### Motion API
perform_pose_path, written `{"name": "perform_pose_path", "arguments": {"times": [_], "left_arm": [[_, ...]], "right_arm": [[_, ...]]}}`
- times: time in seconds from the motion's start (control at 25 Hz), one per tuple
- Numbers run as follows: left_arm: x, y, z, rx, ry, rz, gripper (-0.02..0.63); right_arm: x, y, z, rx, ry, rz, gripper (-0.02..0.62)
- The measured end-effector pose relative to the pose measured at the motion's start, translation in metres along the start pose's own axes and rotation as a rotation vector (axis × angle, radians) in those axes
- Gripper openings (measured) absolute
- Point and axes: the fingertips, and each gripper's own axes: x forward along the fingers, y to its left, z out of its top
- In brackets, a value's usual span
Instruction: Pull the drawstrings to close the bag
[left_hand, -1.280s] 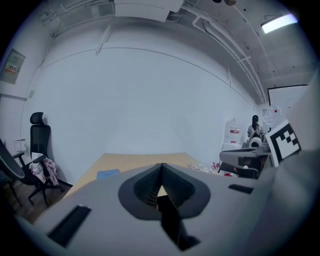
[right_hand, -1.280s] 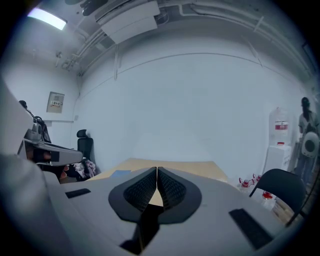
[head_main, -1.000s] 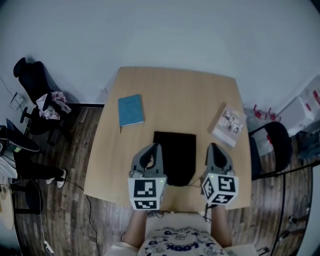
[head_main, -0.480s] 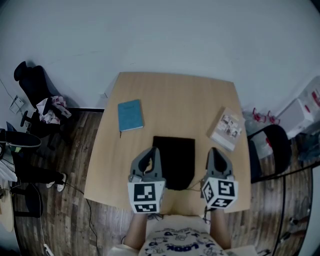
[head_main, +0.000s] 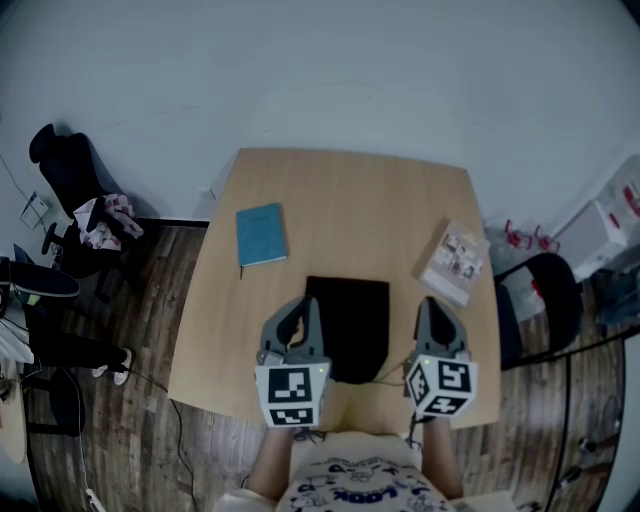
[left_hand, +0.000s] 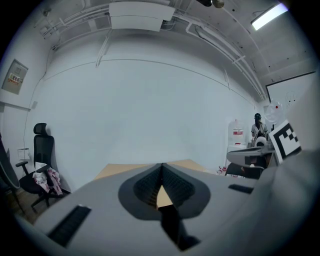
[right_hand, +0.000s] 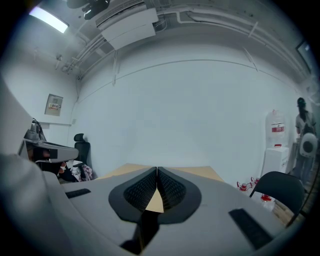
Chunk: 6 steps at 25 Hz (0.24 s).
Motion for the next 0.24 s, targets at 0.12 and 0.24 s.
{"name": "perform_pose_path", "arguments": {"times": [0.12, 0.24], "left_arm": [[-0.0004, -0.0001, 0.0003, -0.003, 0.002, 0.001, 0.003], [-0.001, -0.0007, 0.0005, -0.004, 0.001, 0.001, 0.003]], "right_arm": [[-0.0001, -0.0009, 0.0007, -0.002, 0.001, -0.002, 0.005], [-0.0001, -0.0007, 0.0016, -0.005, 0.002, 0.001, 0.005]]}}
